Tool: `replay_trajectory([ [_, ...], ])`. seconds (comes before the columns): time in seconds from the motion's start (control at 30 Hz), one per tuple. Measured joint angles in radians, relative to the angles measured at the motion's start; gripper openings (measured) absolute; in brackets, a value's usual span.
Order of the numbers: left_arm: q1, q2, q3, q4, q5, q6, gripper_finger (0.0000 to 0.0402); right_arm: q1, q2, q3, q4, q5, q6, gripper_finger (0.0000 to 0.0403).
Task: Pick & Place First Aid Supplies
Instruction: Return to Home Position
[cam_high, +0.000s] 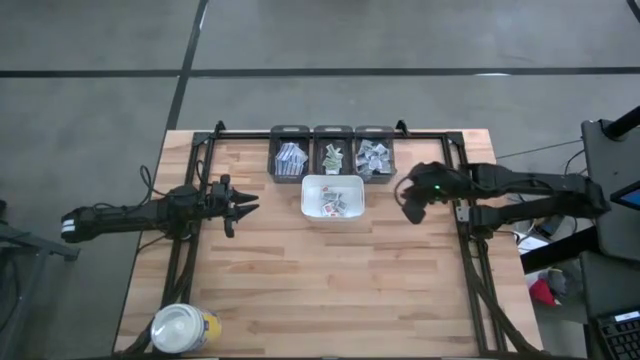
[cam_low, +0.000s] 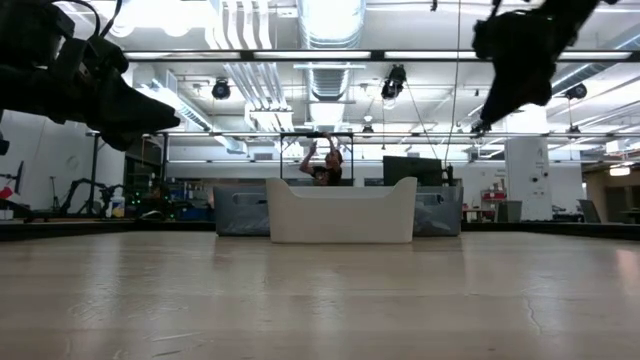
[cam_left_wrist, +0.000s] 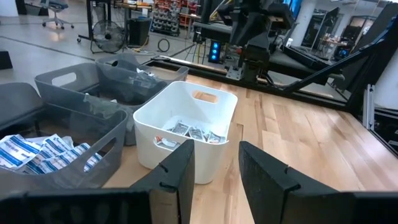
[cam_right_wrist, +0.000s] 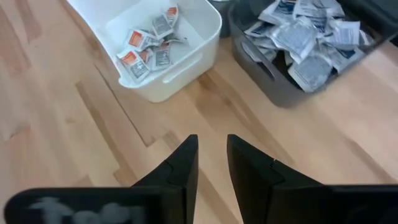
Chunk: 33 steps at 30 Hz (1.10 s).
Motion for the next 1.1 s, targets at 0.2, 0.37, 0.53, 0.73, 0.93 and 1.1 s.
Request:
replay_trajectory([
  [0.2,0.000,0.000,0.000,0.000,0.000,-0.001,0.0119,-0.002,-0.170,-0.091,0.002,0.000,-0.008,0.0074],
  [0.37,0.000,0.000,0.000,0.000,0.000,-0.001,0.0120,-0.002,-0.306,-0.147,0.003,0.000,-0.056,0.0075],
  [0.53,0.000,0.000,0.000,0.000,0.000,-0.002,0.0120,-0.002,-0.428,-0.204,0.014,-0.001,-0.080,0.0084],
  [0.73,0.000,0.000,0.000,0.000,0.000,-0.003,0.0120,-0.002,-0.549,-0.266,0.019,0.024,0.072,0.0091],
  [0.93,0.000,0.000,0.000,0.000,0.000,-0.003,0.0119,-0.002,-0.650,-0.391,0.236,0.014,0.001,0.0096],
  [1.1,0.000,0.000,0.000,0.000,0.000,-0.003,0.0120,-0.002,-0.713,-0.516,0.507,-0.103,-0.147,0.0090],
])
